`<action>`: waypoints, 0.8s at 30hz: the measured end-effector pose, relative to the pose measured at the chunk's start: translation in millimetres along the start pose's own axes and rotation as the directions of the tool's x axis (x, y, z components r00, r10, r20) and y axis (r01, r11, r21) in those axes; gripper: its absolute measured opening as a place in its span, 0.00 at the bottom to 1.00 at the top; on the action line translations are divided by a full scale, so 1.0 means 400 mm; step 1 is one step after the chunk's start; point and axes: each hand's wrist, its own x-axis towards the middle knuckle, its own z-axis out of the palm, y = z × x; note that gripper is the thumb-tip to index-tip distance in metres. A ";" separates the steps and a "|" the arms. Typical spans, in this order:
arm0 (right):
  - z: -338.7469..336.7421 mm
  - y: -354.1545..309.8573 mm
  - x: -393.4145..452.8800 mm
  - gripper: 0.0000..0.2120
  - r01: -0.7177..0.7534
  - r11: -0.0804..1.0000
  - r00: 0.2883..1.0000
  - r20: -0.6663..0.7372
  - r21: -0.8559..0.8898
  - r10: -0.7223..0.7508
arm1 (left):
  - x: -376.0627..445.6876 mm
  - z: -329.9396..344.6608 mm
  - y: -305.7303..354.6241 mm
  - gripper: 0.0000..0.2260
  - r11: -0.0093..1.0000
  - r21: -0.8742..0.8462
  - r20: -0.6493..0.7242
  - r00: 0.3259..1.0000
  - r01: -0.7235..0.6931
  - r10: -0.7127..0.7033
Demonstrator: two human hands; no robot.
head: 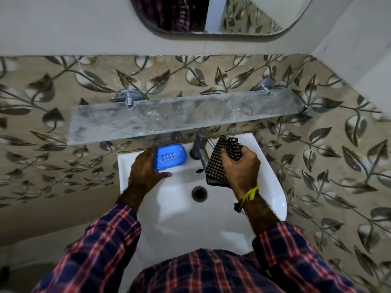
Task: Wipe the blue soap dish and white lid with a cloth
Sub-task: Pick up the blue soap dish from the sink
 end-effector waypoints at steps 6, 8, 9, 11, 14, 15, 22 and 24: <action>-0.010 0.024 0.013 0.09 0.025 0.998 1.000 0.011 0.060 -0.026 | -0.004 -0.029 0.049 0.39 0.991 -0.131 -0.120 0.993 -0.005 -0.011; -0.013 0.026 0.019 0.09 0.025 0.996 0.999 0.018 0.089 -0.027 | -0.010 -0.033 0.069 0.41 0.993 -0.119 -0.131 0.991 -0.028 0.012; -0.015 0.026 0.021 0.09 0.025 0.995 0.999 0.018 0.099 -0.027 | -0.013 -0.035 0.075 0.42 0.993 -0.117 -0.123 0.992 -0.033 0.018; -0.019 0.026 0.026 0.09 0.029 0.992 1.000 0.008 0.122 -0.030 | -0.021 -0.037 0.085 0.43 0.993 -0.111 -0.108 0.993 -0.048 0.036; -0.034 0.026 0.032 0.09 0.019 0.980 0.999 0.025 0.200 -0.024 | -0.041 -0.050 0.111 0.39 0.988 -0.110 -0.144 0.985 -0.111 0.094; -0.040 0.028 0.033 0.09 0.010 0.971 0.999 0.038 0.238 -0.020 | -0.052 -0.055 0.123 0.37 0.981 -0.115 -0.180 0.975 -0.156 0.134; -0.095 0.035 0.040 0.07 -0.283 0.751 0.951 0.277 0.596 0.137 | -0.146 -0.082 0.216 0.34 0.946 -0.043 -0.215 0.928 -0.321 0.305; -0.093 0.040 0.041 0.06 -0.373 0.640 0.922 0.343 0.672 0.177 | -0.155 -0.086 0.244 0.33 0.894 0.145 -0.173 0.878 -0.425 0.445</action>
